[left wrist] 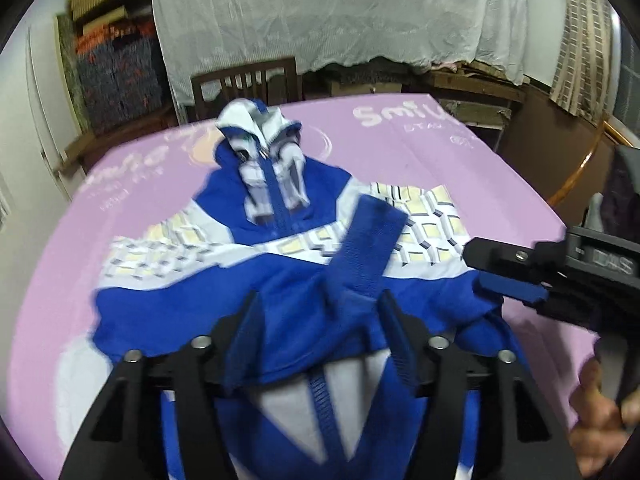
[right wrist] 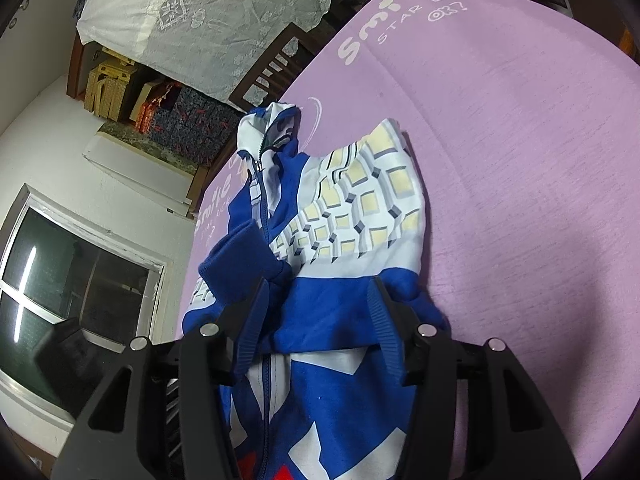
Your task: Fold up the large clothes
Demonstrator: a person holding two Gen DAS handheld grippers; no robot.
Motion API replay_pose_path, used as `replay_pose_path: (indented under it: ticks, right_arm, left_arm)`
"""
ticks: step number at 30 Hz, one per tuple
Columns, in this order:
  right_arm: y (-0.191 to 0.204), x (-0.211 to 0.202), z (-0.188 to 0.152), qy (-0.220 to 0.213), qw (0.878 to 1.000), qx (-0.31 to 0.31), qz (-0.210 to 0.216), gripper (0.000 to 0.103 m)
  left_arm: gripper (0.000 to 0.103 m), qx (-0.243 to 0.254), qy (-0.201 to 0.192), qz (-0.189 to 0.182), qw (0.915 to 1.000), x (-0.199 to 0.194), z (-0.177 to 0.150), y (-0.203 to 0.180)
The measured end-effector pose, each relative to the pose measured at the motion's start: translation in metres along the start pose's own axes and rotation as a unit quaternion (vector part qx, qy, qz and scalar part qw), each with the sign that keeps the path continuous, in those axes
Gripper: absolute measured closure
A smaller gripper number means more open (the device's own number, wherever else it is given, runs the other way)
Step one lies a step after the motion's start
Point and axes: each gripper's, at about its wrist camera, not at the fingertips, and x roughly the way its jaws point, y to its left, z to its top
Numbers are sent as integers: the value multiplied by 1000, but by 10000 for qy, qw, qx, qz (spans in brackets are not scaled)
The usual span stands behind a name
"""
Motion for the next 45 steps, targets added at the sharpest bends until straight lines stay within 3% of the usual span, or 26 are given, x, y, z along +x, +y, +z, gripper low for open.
replay_pose_path:
  ticks: [6,10,13,17,21,26,27,28,30,32,34,41,45]
  right_arm:
    - [3,5,-5,110,9999,-29,109,50]
    - [11,13,-10,225,9995,-202,67,50]
    - [14,19,-14,274,9991,-307,-44,49]
    - [16,22,-15,207,9983,-506,-186,49]
    - [22,31,-19,231,9964,-778,-243,49]
    - [29,44,-23,361,9931,-1053,-380,49]
    - [30,46,-23,366,9926,-1083,-407,49]
    - [30,47,-23,363,9925,-1094,-417,49]
    - [32,49,-23,325,9916,-1149,-498,52]
    - [35,48,-23,211,9904,-1211,-627,82]
    - [41,44,-22,82,9893,-1301,-654,89]
    - [96,23,8,-591,9726,-1991,-1042,95]
    - [76,19,17,-793,9675,-1865,-1511,95]
  left_arm:
    - [33,-168,-259,725,9969,-39,-21,71]
    - [33,-502,22,1175,9918,-40,-48,133]
    - [33,-778,266,1301,9881,-32,-62,165]
    - [33,-753,265,1302,9883,-21,-64,172]
    - [32,-535,126,1182,9915,-9,-54,156]
    - [33,-442,153,1482,9879,20,-47,150]
    - [42,-530,209,1414,9883,23,-47,153]
    - [58,-610,244,1309,9892,24,-47,155]
    - [73,-827,225,1091,9903,20,-50,163]
    - [83,-905,236,993,9907,17,-52,166]
    - [93,-957,242,943,9906,9,-55,168]
    - [94,-1077,565,1207,9852,7,-75,178]
    - [94,-1282,471,874,9868,-1,-75,186]
